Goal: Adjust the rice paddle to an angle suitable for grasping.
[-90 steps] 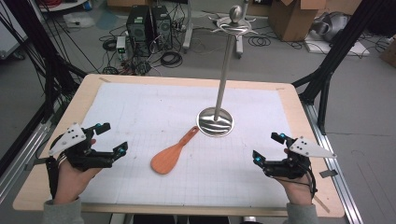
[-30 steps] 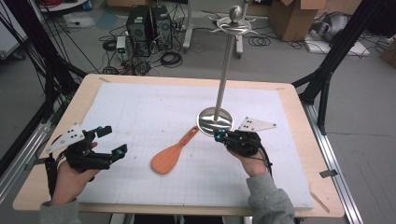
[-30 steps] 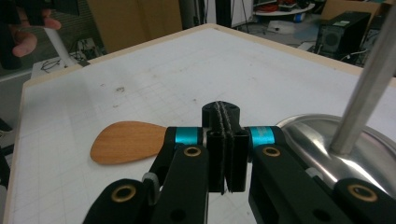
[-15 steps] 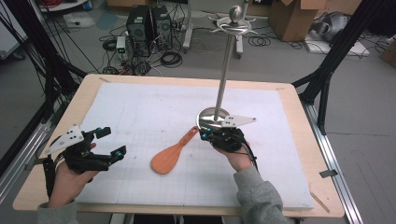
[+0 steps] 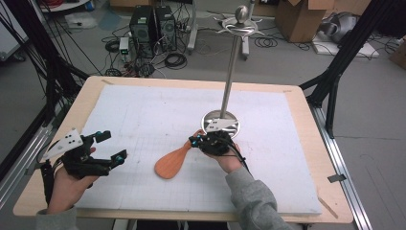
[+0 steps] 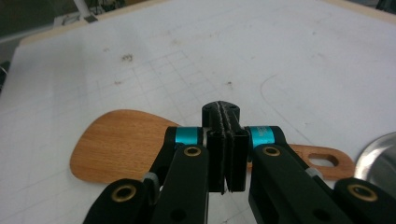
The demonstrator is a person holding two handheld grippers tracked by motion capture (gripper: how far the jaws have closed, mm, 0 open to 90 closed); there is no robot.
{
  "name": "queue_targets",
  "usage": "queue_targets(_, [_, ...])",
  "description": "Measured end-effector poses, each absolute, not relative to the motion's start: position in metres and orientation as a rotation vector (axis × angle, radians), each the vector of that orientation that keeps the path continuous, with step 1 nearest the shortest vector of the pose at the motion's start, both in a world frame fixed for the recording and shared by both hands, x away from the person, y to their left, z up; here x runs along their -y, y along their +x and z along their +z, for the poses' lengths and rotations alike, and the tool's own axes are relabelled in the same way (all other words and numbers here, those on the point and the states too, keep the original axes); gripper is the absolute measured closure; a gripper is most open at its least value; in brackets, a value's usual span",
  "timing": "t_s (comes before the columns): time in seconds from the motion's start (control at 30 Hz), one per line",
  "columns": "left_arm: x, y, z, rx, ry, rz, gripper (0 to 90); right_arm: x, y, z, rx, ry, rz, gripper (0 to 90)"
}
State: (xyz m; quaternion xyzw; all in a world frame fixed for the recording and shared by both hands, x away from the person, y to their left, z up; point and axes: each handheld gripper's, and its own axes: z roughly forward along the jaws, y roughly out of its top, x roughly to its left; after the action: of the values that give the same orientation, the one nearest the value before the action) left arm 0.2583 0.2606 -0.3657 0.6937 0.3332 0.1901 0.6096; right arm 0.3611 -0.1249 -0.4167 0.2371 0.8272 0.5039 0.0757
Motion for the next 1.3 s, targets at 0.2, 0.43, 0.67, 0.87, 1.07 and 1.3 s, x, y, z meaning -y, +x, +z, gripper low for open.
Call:
queue_targets(0.2, [-0.261, 0.259, -0.367, -0.777, 1.605, 0.443, 4.0, 0.11, 0.367, -0.428, -2.522, 0.734, 1.445, 89.2])
queue_targets(0.43, [-0.262, 0.258, -0.367, -0.779, 1.604, 0.445, 4.0, 0.1, 0.373, -0.435, -2.544, 0.759, 1.423, 89.2])
queue_targets(0.67, [-0.263, 0.258, -0.367, -0.785, 1.608, 0.448, 4.0, 0.08, 0.379, -0.439, -2.588, 0.715, 1.381, 89.2])
queue_targets(0.87, [-0.262, 0.259, -0.369, -0.787, 1.613, 0.446, 4.0, 0.076, 0.382, -0.447, -2.612, 0.726, 1.333, 89.3])
queue_targets(1.07, [-0.259, 0.26, -0.37, -0.787, 1.62, 0.439, 4.0, 0.076, 0.384, -0.448, -2.608, 0.735, 1.291, 89.6])
queue_targets(1.3, [-0.259, 0.26, -0.369, -0.786, 1.622, 0.445, 4.0, 0.077, 0.384, -0.448, -2.61, 0.729, 1.255, 90.0])
